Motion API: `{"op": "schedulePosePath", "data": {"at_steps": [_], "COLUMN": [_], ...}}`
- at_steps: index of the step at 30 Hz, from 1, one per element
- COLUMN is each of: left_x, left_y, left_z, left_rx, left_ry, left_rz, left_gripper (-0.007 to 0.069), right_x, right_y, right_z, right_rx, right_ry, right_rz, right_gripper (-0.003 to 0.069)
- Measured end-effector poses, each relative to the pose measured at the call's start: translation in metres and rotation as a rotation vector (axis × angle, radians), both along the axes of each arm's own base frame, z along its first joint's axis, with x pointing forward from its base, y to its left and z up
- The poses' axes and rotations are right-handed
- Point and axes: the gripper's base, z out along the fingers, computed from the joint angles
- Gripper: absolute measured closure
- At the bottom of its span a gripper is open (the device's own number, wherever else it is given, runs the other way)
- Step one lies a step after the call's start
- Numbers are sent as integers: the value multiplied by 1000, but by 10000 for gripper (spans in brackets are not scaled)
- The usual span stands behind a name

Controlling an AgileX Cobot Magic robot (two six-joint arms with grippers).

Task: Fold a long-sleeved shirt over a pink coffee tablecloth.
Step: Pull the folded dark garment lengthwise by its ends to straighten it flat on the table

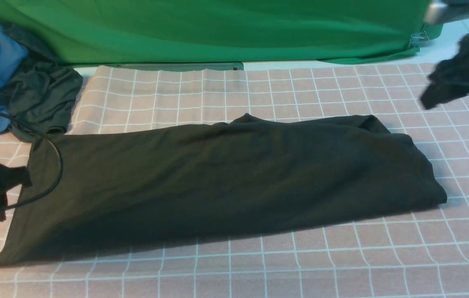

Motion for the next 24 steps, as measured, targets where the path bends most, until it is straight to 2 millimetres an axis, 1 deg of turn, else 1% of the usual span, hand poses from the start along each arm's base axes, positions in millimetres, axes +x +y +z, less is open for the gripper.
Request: {"op": "schedulePosePath", "data": {"at_steps": [1,2,3,4,6,7,8,9,10,11,13,14,16,17,18,19,20,21,23,24], "left_x": [0,1,1,0,-2,-3,-4,-6,-6,-9,-12,-14,-16,-17,-18,-19,-20,-20,-21,-21], "left_y": [-1,-4,-8,-9,-24,-32,-35,-46,-48,-63,-80,-88,-101,-105,-112,-114,-122,-127,-132,-133], "left_z": [1,6,8,9,15,17,18,21,21,23,25,26,27,27,27,27,27,27,27,28], "left_rx": [-7,-38,-58,-63,-123,-140,-142,-165,-168,-189,-214,-223,-234,-236,-238,-238,-242,-244,-247,-247], "left_ry": [-6,-29,-38,-42,-58,-56,-53,-50,-49,-37,-28,-27,-21,-20,-16,-17,-19,-25,-36,-38], "left_rz": [5,5,-8,-7,-49,-75,-86,-128,-132,-187,-243,-273,-322,-338,-368,-377,-405,-425,-447,-449], "left_gripper": [240,206,196,196,204,223,226,260,265,305,346,364,389,398,407,413,418,417,417,417], "right_x": [3,10,14,16,23,25,26,28,28,29,30,30,30,30,30,30,30,31,31,31], "right_y": [1,5,6,7,6,5,4,3,3,3,3,3,4,4,4,4,4,4,4,4], "right_z": [-2,-14,-22,-25,-46,-53,-55,-66,-67,-76,-84,-87,-90,-90,-90,-90,-90,-90,-90,-90], "right_rx": [-1,4,6,6,1,-8,-8,-17,-16,-19,-16,-16,-13,-11,-10,-10,-10,-10,-11,-11], "right_ry": [-10,-15,-8,-6,31,49,54,81,84,105,129,141,152,153,154,154,154,153,150,150], "right_rz": [-4,-17,-25,-29,-56,-65,-68,-77,-79,-84,-87,-86,-88,-90,-92,-92,-92,-92,-91,-91], "right_gripper": [241,204,193,190,178,176,176,174,174,174,183,199,258,300,365,380,501,566,608,609]}}
